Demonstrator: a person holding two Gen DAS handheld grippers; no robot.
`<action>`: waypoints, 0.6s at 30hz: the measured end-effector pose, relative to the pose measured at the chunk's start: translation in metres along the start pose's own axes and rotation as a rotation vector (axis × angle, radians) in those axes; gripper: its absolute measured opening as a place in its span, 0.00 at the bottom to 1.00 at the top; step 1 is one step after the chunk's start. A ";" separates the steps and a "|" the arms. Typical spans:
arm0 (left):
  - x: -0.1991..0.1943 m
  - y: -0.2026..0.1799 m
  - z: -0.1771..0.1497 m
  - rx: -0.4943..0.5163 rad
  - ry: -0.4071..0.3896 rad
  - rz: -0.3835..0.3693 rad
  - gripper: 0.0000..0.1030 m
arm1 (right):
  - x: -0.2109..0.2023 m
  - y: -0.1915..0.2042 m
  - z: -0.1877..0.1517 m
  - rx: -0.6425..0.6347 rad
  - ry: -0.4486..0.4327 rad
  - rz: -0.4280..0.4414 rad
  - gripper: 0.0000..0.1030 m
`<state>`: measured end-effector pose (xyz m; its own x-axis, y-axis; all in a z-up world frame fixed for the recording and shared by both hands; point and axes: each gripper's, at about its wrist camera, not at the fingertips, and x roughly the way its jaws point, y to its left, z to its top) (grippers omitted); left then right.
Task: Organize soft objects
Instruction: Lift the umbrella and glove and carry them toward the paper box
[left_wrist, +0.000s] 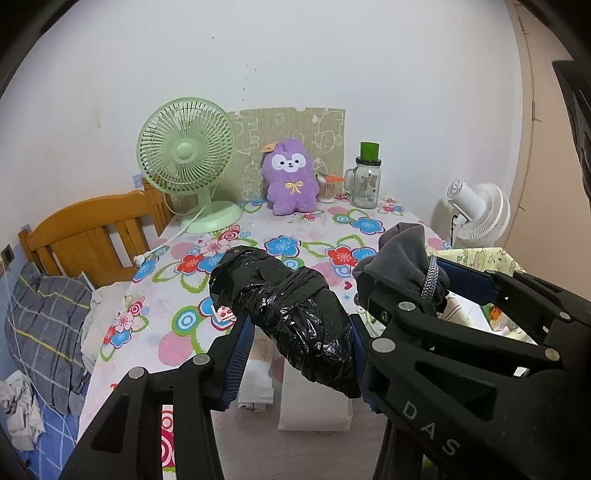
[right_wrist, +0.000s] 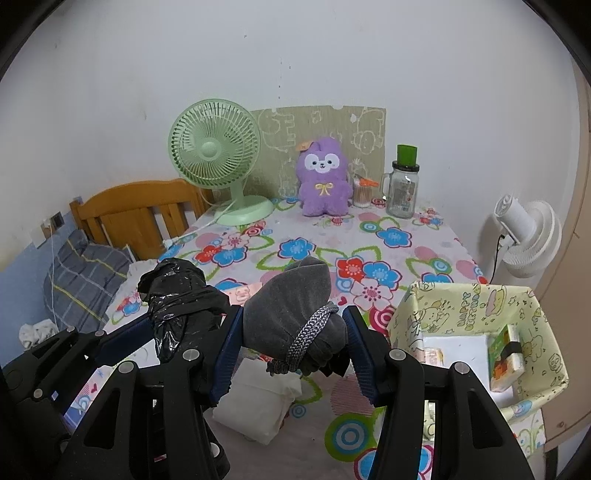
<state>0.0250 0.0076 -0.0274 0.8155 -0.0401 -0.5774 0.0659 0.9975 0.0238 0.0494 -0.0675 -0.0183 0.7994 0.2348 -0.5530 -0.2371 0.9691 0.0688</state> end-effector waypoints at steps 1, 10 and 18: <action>-0.001 0.000 0.001 0.000 -0.001 0.001 0.51 | -0.001 0.000 0.001 -0.001 -0.002 -0.001 0.56; -0.005 -0.008 0.014 0.008 -0.018 0.012 0.51 | -0.011 -0.004 0.011 -0.015 -0.024 0.000 0.56; -0.004 -0.022 0.023 0.022 -0.022 0.004 0.51 | -0.015 -0.017 0.020 -0.010 -0.031 -0.010 0.56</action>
<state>0.0337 -0.0152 -0.0066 0.8281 -0.0378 -0.5593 0.0753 0.9962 0.0442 0.0523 -0.0861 0.0050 0.8183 0.2278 -0.5278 -0.2346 0.9705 0.0553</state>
